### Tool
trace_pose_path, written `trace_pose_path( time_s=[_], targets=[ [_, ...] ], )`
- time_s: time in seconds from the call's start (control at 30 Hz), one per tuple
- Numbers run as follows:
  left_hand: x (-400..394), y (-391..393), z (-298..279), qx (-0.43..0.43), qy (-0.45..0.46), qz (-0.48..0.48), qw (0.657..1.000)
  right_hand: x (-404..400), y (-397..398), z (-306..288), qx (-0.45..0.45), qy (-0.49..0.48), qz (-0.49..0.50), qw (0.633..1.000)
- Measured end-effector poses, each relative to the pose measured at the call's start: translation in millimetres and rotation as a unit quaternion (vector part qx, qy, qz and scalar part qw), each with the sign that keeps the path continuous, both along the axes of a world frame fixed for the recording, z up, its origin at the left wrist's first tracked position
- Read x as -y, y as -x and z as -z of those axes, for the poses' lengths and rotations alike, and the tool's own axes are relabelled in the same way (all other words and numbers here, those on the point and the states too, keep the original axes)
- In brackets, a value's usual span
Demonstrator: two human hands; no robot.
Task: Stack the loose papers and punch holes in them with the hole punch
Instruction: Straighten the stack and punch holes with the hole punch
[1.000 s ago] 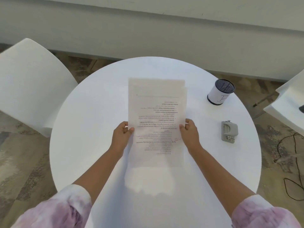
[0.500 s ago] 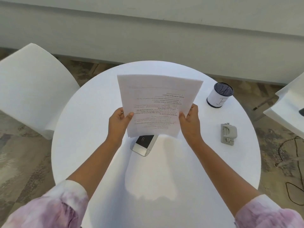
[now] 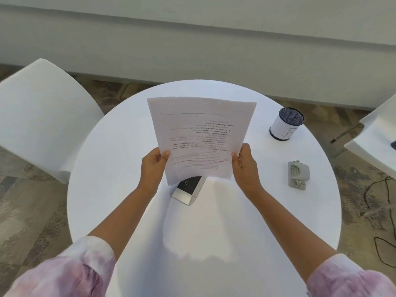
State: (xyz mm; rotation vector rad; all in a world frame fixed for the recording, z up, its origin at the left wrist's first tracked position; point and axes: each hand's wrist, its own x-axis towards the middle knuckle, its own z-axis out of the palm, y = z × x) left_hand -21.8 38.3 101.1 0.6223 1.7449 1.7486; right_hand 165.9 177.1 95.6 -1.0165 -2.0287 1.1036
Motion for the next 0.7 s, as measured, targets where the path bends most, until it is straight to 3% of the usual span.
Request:
trace_pose_path(
  time_s=[0.2, 0.3, 0.37, 0.47, 0.57, 0.63, 0.7],
  targets=[
    [-1.3, 3.3, -2.6, 0.053, -0.006, -0.015, 0.998, 0.7, -3.7, 7.2, -0.018, 0.101, 0.086, 0.991],
    [-4.8, 1.8, 0.9, 0.120, -0.018, -0.051, 0.991, 7.7, -3.6, 14.3, 0.005, 0.226, 0.099, 0.969],
    [-6.5, -2.1, 3.4, 0.164, -0.031, -0.063, 0.984, 13.5, -1.4, 17.7, -0.015, 0.342, 0.097, 0.935],
    [-8.0, -11.3, 7.7, 0.234, -0.053, -0.083, 0.967, 18.7, 2.3, 19.6, -0.137, 0.497, 0.092, 0.852],
    [-9.5, -18.3, 11.2, 0.278, -0.071, -0.088, 0.954, 19.5, 4.9, 17.4, -0.239, 0.562, 0.047, 0.790],
    [-8.8, -19.3, 12.7, 0.287, -0.073, -0.080, 0.952, 16.3, 5.4, 17.1, -0.246, 0.545, 0.052, 0.800],
    [-6.0, -17.1, 13.5, 0.285, -0.073, -0.060, 0.954, 10.5, 2.9, 15.5, -0.209, 0.497, 0.071, 0.839]
  ],
)
